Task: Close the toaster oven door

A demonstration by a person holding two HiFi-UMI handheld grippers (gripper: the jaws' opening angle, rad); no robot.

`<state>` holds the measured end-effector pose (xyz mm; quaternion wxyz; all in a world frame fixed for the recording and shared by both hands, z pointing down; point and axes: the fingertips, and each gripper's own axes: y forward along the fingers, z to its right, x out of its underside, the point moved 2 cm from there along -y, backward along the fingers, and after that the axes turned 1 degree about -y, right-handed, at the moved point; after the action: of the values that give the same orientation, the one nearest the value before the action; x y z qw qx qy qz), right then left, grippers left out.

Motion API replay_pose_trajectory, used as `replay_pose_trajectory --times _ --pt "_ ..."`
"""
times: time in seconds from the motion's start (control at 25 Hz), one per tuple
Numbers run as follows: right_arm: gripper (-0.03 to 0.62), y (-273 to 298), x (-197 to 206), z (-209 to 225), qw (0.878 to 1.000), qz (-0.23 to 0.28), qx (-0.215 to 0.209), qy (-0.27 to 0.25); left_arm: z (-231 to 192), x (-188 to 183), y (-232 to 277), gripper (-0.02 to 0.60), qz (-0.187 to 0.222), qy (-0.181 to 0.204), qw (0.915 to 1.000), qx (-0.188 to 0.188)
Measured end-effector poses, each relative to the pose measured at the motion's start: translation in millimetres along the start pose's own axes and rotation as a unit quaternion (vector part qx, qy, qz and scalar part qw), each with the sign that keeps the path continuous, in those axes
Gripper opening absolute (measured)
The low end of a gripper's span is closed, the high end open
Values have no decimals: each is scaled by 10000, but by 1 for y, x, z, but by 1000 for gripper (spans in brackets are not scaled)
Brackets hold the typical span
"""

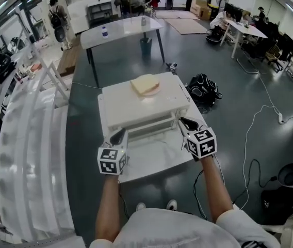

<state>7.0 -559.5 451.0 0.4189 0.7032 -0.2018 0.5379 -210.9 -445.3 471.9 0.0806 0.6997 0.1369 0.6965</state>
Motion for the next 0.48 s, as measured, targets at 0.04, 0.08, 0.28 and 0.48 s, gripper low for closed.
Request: replay_pose_trajectory --times 0.04,0.08,0.28,0.48 --pt "38 -8 -8 -1 9999 52 24 -92 1 -13 -3 32 81 179 9998 5" --pt "34 -16 -16 -2 9998 112 37 -180 3 -25 -7 26 167 352 9992 9" --pt "21 -53 -50 -15 9979 417 0 -492 20 -77 -31 18 532 930 9942 101" --pt "20 -84 -77 -29 9944 673 -32 -813 42 -110 -57 18 864 1329 9871 218"
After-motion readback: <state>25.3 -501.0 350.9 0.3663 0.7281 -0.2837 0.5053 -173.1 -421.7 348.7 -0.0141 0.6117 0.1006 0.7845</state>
